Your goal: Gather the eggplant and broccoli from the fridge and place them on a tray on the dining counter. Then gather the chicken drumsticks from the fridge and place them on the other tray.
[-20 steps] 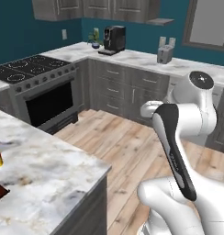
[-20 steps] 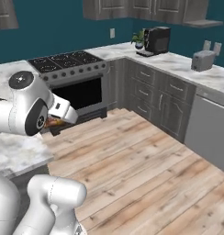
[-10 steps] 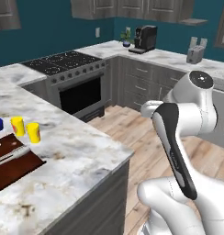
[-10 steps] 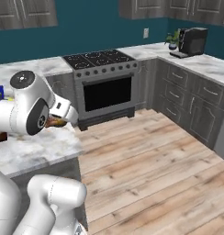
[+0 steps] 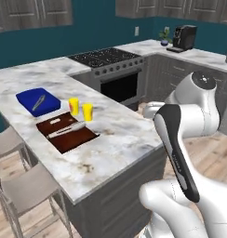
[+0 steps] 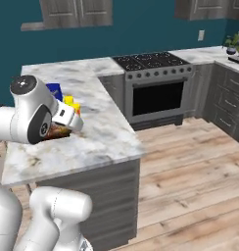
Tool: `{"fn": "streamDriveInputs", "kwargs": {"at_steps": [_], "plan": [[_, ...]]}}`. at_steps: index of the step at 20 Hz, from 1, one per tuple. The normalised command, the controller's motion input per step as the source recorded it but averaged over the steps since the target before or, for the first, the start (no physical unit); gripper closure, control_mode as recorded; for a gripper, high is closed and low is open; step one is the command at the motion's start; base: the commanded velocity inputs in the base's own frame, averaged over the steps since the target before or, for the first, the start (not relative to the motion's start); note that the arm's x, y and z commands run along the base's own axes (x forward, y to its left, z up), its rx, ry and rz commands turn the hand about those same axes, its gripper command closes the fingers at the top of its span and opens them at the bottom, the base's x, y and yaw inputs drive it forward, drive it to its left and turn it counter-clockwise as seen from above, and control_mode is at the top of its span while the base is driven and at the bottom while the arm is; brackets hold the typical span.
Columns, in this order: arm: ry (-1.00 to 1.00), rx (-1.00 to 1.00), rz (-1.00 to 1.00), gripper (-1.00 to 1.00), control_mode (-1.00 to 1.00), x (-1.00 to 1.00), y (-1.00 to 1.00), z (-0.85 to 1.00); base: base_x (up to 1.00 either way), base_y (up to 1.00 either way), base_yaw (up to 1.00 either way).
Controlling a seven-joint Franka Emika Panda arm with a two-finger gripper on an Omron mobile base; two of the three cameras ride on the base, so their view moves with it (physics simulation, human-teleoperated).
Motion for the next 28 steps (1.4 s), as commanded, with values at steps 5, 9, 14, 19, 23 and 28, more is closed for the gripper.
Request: {"fn": "streamDriveInputs", "kwargs": {"at_steps": [5,9,14,19,23,28], "plan": [[0.0,0.0,0.0,1.0,1.0,0.0,0.0,0.0,-0.38,0.71,0.24],[0.0,0.0,0.0,1.0,1.0,0.0,0.0,0.0,-0.09,0.77,0.15],[0.0,0.0,0.0,1.0,1.0,0.0,0.0,0.0,0.21,0.82,0.01],[0.0,0.0,0.0,1.0,1.0,0.0,0.0,0.0,0.49,0.9,-0.04],[0.0,0.0,0.0,1.0,1.0,0.0,0.0,0.0,0.42,0.91,-0.11],[0.0,0.0,0.0,1.0,1.0,0.0,0.0,0.0,0.09,0.93,-0.21]]}}
